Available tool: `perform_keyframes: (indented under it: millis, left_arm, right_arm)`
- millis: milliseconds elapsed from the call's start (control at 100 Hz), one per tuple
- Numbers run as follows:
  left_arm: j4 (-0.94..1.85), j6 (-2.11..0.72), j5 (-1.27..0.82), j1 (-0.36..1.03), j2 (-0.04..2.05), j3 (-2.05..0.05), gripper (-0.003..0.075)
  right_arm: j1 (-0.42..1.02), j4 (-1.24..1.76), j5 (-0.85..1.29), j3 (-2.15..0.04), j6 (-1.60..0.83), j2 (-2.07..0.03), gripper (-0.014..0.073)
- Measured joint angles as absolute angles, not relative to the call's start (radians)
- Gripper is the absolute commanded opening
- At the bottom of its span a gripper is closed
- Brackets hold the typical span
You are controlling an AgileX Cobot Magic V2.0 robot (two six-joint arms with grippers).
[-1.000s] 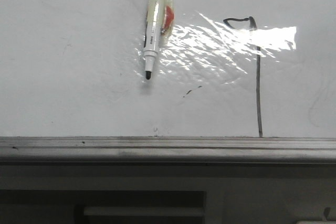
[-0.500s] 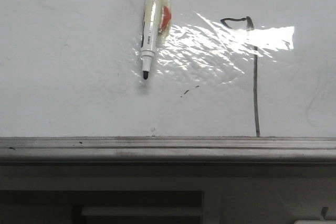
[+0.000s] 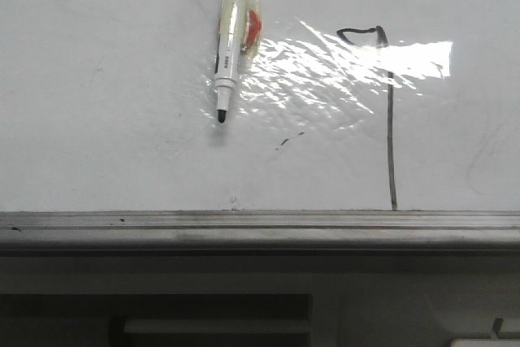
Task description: Write number 9 on whiteboard
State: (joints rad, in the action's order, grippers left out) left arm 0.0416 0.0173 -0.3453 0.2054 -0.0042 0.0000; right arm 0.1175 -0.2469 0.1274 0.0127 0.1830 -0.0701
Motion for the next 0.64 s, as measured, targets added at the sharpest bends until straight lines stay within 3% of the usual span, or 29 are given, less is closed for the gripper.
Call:
perform_keyframes:
  millis: [240, 640]
  left_arm:
    - [0.042, 0.017, -0.345, 0.205, -0.004, 0.0, -0.002]
    - [0.044, 0.017, -0.347, 0.205, -0.004, 0.0, -0.002]
  right_arm:
    - [0.116, -0.244, 0.291, 0.013, 0.183, 0.009, -0.0041]
    - [0.116, -0.236, 0.3, 0.013, 0.183, 0.011, -0.0041]
